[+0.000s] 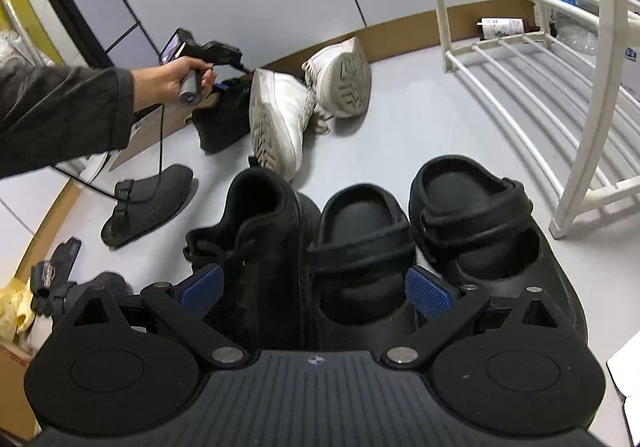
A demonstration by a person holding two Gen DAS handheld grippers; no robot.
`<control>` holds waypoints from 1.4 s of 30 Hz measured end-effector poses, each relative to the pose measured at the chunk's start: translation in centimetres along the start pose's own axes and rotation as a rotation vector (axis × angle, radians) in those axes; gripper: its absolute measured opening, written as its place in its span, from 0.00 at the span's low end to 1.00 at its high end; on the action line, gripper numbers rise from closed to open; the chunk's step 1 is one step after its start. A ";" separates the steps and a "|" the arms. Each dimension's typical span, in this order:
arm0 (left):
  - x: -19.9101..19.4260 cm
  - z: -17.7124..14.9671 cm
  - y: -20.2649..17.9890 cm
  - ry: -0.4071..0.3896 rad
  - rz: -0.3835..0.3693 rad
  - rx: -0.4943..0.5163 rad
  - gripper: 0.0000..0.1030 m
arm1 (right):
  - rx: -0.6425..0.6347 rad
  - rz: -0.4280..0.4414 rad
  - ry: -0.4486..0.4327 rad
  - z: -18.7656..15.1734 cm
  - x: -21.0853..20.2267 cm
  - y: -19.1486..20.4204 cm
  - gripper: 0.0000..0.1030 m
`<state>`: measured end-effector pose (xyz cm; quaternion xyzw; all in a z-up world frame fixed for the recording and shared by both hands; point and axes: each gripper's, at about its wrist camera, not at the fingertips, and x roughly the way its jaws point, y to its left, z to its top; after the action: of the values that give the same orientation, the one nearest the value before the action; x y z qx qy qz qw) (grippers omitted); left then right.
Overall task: Organize scattered shoes
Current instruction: 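Reach the left tool toward a black sneaker near the wall, then grasp the black sneaker with the left tool and lift it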
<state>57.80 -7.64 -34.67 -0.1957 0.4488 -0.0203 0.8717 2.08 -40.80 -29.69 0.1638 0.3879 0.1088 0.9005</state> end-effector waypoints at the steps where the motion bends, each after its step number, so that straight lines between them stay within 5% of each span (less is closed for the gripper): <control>1: 0.1 0.1 -0.4 0.010 0.018 0.023 0.05 | -0.002 -0.008 -0.008 0.0 -0.1 -0.2 0.97; 7: -1.8 0.8 -1.2 -0.027 0.080 0.063 0.01 | 0.040 -0.027 -0.033 -0.4 -0.5 -1.4 0.97; 27: -10.9 4.3 1.4 -0.097 0.062 0.100 0.01 | 0.009 -0.003 -0.088 1.3 -1.1 2.1 0.97; 42: -24.5 3.4 4.3 -0.104 -0.098 0.097 0.01 | 0.044 -0.120 -0.106 4.3 -2.1 7.3 0.97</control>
<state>45.26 2.57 -15.42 -0.1759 0.3911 -0.0744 0.9003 3.29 -35.60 -22.73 0.1654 0.3511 0.0376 0.9208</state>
